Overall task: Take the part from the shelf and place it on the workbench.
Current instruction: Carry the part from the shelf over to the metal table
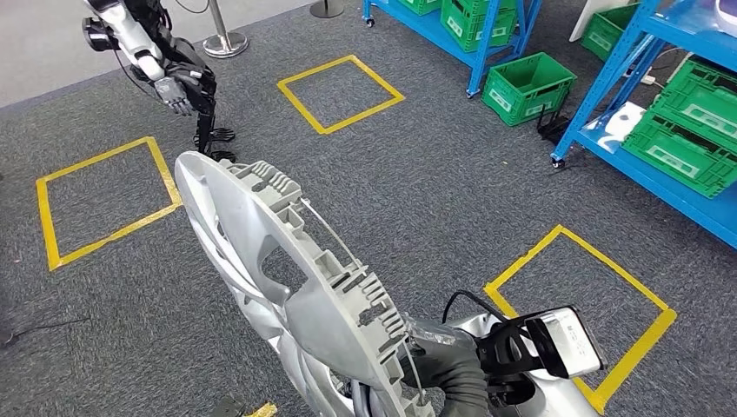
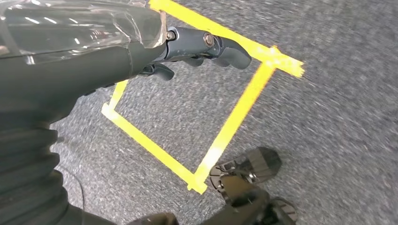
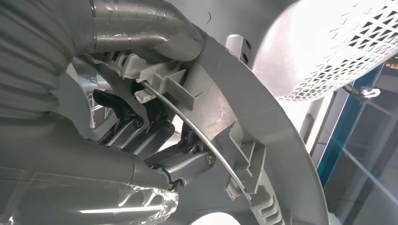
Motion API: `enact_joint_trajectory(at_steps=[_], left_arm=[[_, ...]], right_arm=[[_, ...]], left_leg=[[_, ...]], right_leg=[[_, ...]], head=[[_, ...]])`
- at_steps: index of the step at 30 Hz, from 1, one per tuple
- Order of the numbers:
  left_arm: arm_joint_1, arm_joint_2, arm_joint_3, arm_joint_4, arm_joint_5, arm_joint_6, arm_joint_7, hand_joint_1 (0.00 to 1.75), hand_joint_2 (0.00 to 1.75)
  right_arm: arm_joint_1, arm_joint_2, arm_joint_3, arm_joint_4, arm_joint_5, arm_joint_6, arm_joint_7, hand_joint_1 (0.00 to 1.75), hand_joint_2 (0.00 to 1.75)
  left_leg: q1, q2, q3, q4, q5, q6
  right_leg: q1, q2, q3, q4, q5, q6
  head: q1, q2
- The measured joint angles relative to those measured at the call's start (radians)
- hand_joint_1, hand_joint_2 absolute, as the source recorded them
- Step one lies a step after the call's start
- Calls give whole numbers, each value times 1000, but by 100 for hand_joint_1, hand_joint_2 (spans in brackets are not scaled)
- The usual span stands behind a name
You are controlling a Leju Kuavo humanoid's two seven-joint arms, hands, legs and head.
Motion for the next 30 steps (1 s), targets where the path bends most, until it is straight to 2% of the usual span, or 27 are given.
enact_joint_trajectory(at_steps=[1, 3, 4, 5, 6, 7, 8, 9, 10, 11, 12, 13, 14, 16, 17, 18, 20, 21, 22, 23, 24, 25, 27, 28, 29, 30], left_arm=[[2, -1, 0, 0, 0, 0, 1, 0, 175], [3, -4, 0, 0, 1, 0, 3, 0, 175], [3, -6, 0, 0, 2, 1, 4, 0, 175], [2, -7, 0, 0, 2, 1, 4, 0, 175], [2, -8, 0, 0, 3, 1, 4, 0, 175], [3, -9, 0, 0, 4, 2, 4, 0, 175], [4, -10, 0, 0, 6, 2, 4, 0, 175], [6, -10, 0, 0, 8, 2, 4, 0, 175], [6, -11, 0, 0, 10, 3, 4, 0, 175], [7, -11, 1, 0, 11, 3, 4, 0, 175], [7, -10, 1, 0, 11, 4, 3, 0, 175], [8, -10, 1, 0, 12, 5, 2, 0, 175], [10, -9, 2, 0, 12, 7, 1, 0, 175], [16, -8, 4, 1, 13, 10, -1, 0, 175], [19, -8, 5, 1, 13, 11, -2, 0, 175], [20, -7, 6, 1, 13, 12, -3, 0, 175], [19, -7, 7, 1, 13, 14, -4, 0, 175], [19, -7, 7, 1, 13, 14, -5, 0, 175], [20, -8, 7, 1, 13, 15, -6, 0, 175], [21, -9, 7, 1, 13, 15, -7, 0, 175], [21, -9, 7, 1, 13, 16, -8, 0, 175], [22, -9, 8, 1, 13, 17, -9, 0, 175], [21, -6, 8, 1, 13, 18, -10, 0, 175], [20, -4, 8, 1, 13, 18, -11, 0, 175], [19, -3, 8, 1, 12, 19, -11, 0, 175], [19, -3, 9, 1, 12, 19, -11, 0, 175]], right_arm=[[0, 2, 0, 0, 0, 0, 0, 175, 175], [-2, 4, 0, -2, -3, 0, 0, 175, 175], [-2, 3, 0, -2, -4, 0, 0, 175, 175], [-2, 2, 0, -2, -6, 0, 0, 175, 175], [-1, 0, 1, -1, -7, 0, 1, 175, 175], [-1, -1, 2, 0, -7, 0, 2, 175, 175], [-1, -2, 2, 0, -8, 0, 2, 175, 175], [-1, -3, 3, 1, -8, 0, 2, 175, 175], [-2, -3, 3, 1, -8, 0, 2, 175, 175], [-2, -3, 3, 1, -9, 0, 2, 175, 175], [-3, -3, 3, 2, -9, 0, 2, 175, 175], [-3, -3, 4, 2, -9, 0, 3, 175, 175], [-4, -2, 4, 2, -10, 0, 3, 175, 175], [-8, 2, 5, 2, -10, 0, 4, 175, 175], [-12, 5, 5, 2, -10, 0, 4, 175, 175], [-15, 9, 6, 2, -10, 0, 4, 175, 175], [-19, 14, 6, 1, -12, -1, 5, 175, 175], [-20, 14, 7, 2, -12, -3, 6, 175, 175], [-20, 15, 8, 2, -12, -4, 8, 175, 175], [-20, 15, 10, 2, -13, -4, 9, 175, 175], [-20, 16, 11, 2, -13, -5, 10, 175, 175], [-22, 18, 12, 2, -15, -6, 11, 175, 175], [-26, 22, 12, 2, -19, -8, 12, 175, 175], [-27, 23, 13, 2, -21, -11, 13, 175, 175], [-28, 24, 13, 2, -23, -13, 15, 175, 175], [-30, 25, 14, 2, -25, -15, 17, 175, 175]], left_leg=[[3, -12, 7, -9, 5, 2], [12, -37, 24, -28, 18, 7], [16, -50, 30, -34, 23, 8], [18, -64, 30, -34, 24, 10], [18, -79, 30, -34, 24, 9], [19, -95, 29, -33, 23, 9], [19, -110, 30, -33, 22, 7], [21, -126, 30, -31, 21, 5], [23, -141, 31, -27, 18, 0], [23, -156, 29, -21, 14, -7], [23, -168, 26, -14, 9, -14], [24, -177, 22, -9, 7, -20], [25, -184, 17, -7, 6, -26], [29, -190, 10, -5, 5, -36], [29, -175, 5, 5, -3, -40], [29, -149, -8, 34, -18, -45], [28, -90, -66, 152, -72, -52], [29, -76, -104, 222, -97, -54], [30, -69, -133, 273, -111, -53], [29, -67, -145, 289, -108, -50], [28, -65, -135, 263, -87, -44], [23, -56, -104, 200, -54, -34], [6, -17, -35, 68, -7, -7], [-2, -1, -15, 28, 3, 3], [-8, 6, -9, 14, 3, 10], [-11, -2, -8, 9, 5, 14]], right_leg=[[0, 2, 1, 2, -3, 4], [-2, 42, -15, 45, -28, 6], [-5, 70, -40, 99, -51, 5], [-8, 87, -73, 167, -77, 3], [-10, 95, -108, 233, -99, 4], [-12, 97, -133, 275, -109, 9], [-15, 97, -141, 279, -102, 18], [-19, 99, -127, 241, -78, 30], [-25, 109, -96, 168, -44, 43], [-28, 125, -66, 101, -15, 51], [-31, 139, -42, 48, 6, 51], [-32, 150, -29, 21, 16, 46], [-28, 153, -28, 20, 15, 36], [-27, 139, -26, 18, 16, 20], [-27, 131, -23, 16, 16, 13], [-28, 123, -20, 15, 15, 6], [-22, 103, -14, 14, 10, -6], [-17, 91, -13, 14, 8, -11], [-12, 79, -12, 14, 6, -14], [-8, 68, -11, 14, 4, -17], [-3, 57, -10, 14, 2, -20], [2, 47, -8, 14, 0, -22], [8, 28, -2, 12, -4, -22], [9, 20, -1, 11, -6, -21], [8, 10, 0, 9, -6, -18], [7, 0, 2, 5, -7, -15]], head=[[0, 0], [2, 0], [3, 0], [4, 0], [5, 0], [5, 0], [5, 0], [5, 0], [5, 0], [6, 0], [5, 0], [5, 0], [5, 0], [5, 0], [4, 0], [2, 0], [-1, 0], [-1, 0], [-1, 0], [-1, 0], [-1, 0], [-1, 0], [0, 0], [0, 0], [1, 0], [1, 0]])
